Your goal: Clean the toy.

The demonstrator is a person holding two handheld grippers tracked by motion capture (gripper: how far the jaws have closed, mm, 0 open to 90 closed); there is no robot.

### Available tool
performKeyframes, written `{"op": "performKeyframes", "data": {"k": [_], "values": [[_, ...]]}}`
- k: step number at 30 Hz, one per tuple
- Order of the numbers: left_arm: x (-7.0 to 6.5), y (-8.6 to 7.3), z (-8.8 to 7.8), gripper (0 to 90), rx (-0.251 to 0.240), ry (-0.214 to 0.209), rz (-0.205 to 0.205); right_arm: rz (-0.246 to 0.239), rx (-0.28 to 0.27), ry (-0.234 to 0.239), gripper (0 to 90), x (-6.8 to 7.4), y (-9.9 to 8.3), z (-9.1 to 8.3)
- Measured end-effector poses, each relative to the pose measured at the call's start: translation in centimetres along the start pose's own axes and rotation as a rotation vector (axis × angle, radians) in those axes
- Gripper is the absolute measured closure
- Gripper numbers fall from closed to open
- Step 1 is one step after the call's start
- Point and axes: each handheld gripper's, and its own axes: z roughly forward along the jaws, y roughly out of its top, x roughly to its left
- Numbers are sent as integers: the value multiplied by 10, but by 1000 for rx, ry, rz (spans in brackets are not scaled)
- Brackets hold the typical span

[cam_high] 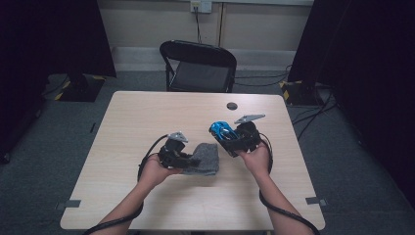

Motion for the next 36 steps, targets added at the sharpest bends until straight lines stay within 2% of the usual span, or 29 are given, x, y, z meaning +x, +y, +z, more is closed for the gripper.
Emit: {"op": "performKeyframes", "data": {"k": [9, 16, 17, 24, 29, 36], "values": [[20, -5, -14, 733, -26, 60, -49, 8, 14, -23, 284, -11, -11, -7], [30, -8, -24, 733, -41, 94, -63, 15, 22, -37, 284, -18, -17, -10], [32, -9, -25, 733, -46, 113, -68, 16, 21, -37, 284, -18, -17, -10], [41, -13, -34, 733, -58, 134, -93, 23, 35, -52, 284, -26, -24, -13], [47, -15, -39, 733, -56, 156, -95, 28, 43, -65, 284, -32, -30, -15], [58, -22, -44, 733, -65, 181, -126, 31, 63, -90, 284, -40, -38, -18]]}}
